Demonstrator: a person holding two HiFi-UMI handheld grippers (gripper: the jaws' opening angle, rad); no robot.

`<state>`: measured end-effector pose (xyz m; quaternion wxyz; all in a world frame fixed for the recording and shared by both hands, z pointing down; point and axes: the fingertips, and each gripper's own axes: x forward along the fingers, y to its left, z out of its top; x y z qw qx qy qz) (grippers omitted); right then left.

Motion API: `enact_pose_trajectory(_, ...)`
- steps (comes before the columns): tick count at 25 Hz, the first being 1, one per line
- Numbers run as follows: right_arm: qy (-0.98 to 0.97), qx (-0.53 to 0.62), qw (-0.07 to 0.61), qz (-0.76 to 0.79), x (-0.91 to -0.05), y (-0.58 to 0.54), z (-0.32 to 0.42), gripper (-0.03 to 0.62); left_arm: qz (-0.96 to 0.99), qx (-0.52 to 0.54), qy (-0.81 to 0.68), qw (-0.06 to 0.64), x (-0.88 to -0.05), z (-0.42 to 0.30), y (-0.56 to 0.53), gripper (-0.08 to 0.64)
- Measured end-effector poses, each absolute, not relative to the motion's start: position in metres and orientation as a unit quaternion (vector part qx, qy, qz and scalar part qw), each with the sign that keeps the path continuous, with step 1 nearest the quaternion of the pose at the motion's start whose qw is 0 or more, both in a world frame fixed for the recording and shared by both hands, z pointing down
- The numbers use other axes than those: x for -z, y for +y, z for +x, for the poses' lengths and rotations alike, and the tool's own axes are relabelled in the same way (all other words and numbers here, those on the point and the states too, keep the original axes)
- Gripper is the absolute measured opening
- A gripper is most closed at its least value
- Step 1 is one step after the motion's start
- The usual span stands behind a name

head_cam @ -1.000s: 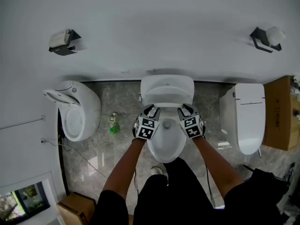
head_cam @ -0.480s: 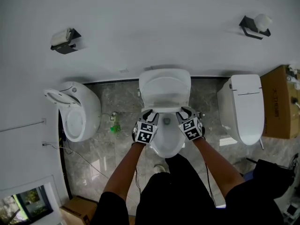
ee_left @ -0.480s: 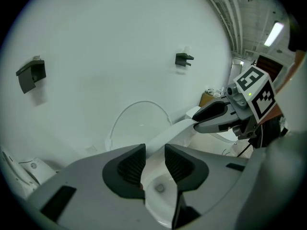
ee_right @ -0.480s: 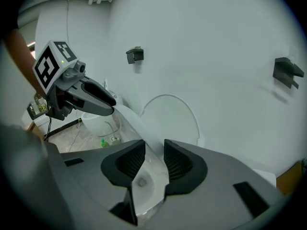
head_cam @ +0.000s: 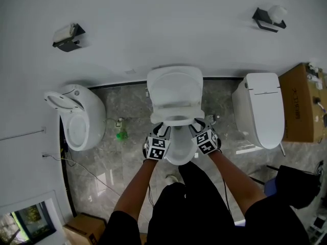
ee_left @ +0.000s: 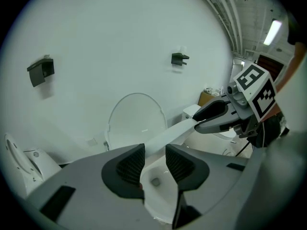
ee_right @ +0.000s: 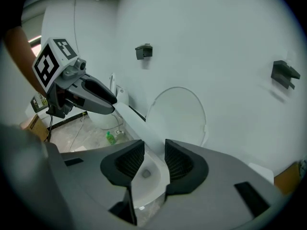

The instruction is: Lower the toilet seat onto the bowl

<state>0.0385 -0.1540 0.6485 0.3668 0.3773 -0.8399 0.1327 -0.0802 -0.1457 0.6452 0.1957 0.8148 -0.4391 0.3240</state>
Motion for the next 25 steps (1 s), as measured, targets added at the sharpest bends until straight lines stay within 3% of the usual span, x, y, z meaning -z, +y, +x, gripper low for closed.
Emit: enact_pose_trajectory(25,-0.822,-0.090,0.442,0.348,-0.699,-0.041,0.038,0.150,0.810,-0.378,-0.413,0.174,-0.697,-0.080,-0.030,0.147)
